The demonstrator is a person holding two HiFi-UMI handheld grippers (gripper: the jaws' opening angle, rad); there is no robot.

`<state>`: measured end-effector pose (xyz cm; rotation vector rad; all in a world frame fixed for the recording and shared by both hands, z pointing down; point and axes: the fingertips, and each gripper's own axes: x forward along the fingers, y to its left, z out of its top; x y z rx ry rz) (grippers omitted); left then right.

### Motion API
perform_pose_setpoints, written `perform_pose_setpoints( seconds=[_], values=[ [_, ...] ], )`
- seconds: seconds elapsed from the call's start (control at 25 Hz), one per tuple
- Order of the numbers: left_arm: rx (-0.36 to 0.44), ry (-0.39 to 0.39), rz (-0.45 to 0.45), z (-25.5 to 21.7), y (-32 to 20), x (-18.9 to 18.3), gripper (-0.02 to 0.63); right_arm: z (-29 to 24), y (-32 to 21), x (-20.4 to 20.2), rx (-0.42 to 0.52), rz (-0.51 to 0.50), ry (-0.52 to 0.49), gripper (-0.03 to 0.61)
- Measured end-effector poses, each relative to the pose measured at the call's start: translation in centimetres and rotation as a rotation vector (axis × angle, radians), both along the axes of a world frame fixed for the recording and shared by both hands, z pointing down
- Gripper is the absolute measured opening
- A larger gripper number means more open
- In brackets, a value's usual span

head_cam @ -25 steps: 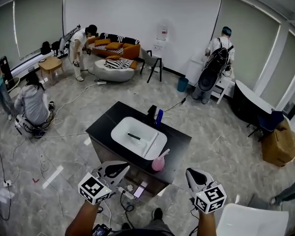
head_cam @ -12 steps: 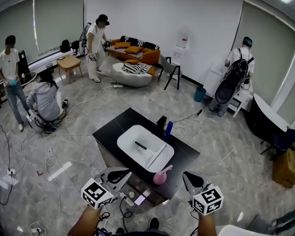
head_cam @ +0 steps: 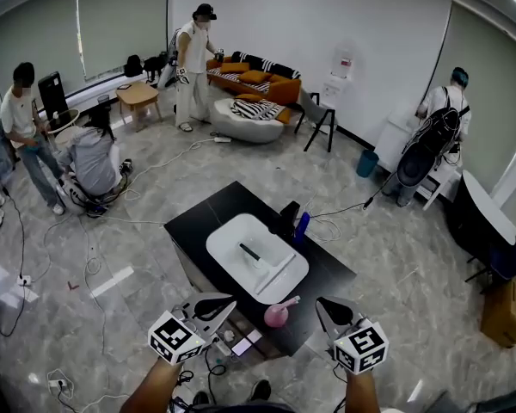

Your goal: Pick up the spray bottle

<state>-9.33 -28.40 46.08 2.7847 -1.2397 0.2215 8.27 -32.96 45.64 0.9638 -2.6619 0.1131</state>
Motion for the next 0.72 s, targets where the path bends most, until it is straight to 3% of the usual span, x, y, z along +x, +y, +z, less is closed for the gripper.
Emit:
perform_pose_setpoints(
  seconds=[0.72],
  values=[
    [-0.114,-0.007,0.038,8.7,-6.3,6.2,0.006,6.4,-4.9,2.8,-0.075,-0.04,0.003,0.04]
  ],
)
